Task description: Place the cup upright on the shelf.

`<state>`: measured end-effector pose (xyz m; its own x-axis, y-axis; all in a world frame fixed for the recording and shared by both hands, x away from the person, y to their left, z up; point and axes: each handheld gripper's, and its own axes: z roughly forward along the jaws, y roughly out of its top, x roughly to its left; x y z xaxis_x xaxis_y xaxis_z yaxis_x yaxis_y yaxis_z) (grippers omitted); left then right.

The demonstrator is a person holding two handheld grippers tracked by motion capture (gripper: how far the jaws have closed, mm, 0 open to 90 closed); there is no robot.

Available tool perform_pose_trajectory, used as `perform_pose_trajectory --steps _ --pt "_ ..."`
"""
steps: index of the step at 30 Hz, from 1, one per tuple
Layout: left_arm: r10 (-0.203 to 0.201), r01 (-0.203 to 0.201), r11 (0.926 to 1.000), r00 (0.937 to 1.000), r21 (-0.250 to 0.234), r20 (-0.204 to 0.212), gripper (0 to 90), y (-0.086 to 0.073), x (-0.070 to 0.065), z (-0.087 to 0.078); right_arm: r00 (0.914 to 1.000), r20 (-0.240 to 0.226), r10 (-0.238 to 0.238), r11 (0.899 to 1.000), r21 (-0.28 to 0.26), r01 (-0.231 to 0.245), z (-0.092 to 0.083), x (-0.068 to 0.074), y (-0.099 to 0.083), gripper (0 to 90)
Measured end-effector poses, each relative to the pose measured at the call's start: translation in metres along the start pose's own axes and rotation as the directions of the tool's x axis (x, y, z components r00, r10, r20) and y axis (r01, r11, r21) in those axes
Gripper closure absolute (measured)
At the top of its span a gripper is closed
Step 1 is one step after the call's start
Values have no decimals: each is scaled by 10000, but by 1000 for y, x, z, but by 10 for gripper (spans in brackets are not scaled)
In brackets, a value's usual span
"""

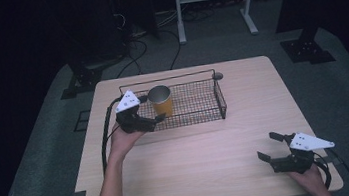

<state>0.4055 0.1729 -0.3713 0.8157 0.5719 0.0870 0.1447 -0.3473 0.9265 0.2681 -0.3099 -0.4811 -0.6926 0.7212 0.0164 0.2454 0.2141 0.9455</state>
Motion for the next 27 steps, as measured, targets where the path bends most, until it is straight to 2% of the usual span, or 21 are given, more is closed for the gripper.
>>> perform_pose_trajectory --steps 27 --pt "206 -204 9995 9998 -233 86 36 -14 -27 -11 10000 -7 -34 10000 3 34 0 0 0 136"
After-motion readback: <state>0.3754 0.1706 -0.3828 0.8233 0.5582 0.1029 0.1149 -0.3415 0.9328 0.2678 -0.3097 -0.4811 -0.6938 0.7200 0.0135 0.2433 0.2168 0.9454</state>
